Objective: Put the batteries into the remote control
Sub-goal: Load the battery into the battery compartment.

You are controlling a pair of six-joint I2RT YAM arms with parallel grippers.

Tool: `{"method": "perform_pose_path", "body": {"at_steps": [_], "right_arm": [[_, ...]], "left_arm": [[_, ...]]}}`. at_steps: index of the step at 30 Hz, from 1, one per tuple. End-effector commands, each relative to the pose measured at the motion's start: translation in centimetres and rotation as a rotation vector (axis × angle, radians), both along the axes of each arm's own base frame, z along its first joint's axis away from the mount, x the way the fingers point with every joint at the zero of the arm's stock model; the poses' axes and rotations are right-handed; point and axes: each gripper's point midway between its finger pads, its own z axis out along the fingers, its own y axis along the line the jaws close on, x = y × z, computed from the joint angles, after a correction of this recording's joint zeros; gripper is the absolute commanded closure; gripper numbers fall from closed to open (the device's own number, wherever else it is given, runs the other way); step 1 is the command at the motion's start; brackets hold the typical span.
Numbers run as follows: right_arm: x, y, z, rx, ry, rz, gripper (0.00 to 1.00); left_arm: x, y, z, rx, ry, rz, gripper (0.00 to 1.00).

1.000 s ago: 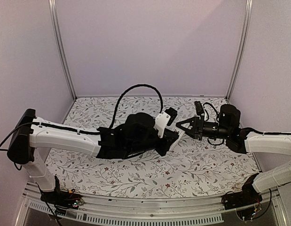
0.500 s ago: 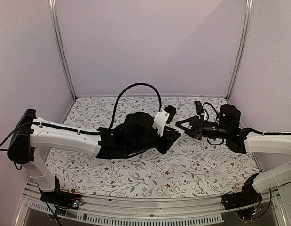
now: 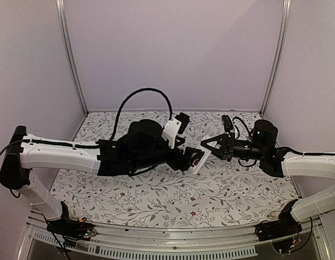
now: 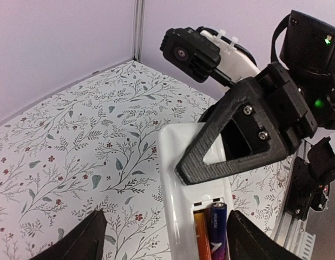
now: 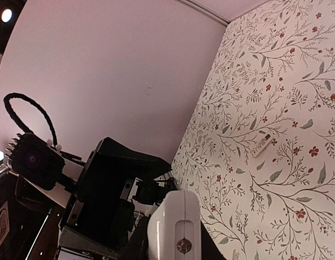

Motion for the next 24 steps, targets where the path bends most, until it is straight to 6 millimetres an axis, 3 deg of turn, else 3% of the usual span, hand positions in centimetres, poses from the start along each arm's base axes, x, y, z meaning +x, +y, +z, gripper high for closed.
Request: {"method": "perform_pose_path", "body": {"at_steps": [1,4,8,12,15,19,24], "right_arm": [[-0.4,0.5,2.2,0.035,-0.074,0.039,1.0],[-0.4,0.5,1.9,0.016,-0.064,0.038,1.0],[-0.3,0.5,1.4,-0.011,-0.044,0.037,1.0],[0.0,0.2,0.4,-0.064,-0.031,0.007,1.0],[0.1,0.1,-0.4,-0.115,-0.006,0.003,1.0],[-0.6,0.6,-1.3,-0.166,0.027,0.057,1.0],[-1.5,1.0,-2.3,-0.19,0.069,0.111,1.0]], "left_arm": [[-0.2,2.2,1.7,-0.035,0.062,-0.007,0.17],[-0.5,3.4,2.0,-0.035,0.076,-0.05,0.19],[-1.8,4.1,1.0,0.096,0.006,-0.152,0.27],[-1.7,4.1,0.5,0.171,-0.026,-0.168,0.5],[-2.8,3.0,0.1,0.21,-0.065,-0.265,0.62],[-5.4,3.0,-1.0,0.346,-0.212,-0.478,0.54],[-7.3,3.4,-2.3,0.469,-0.347,-0.604,0.3]]}}
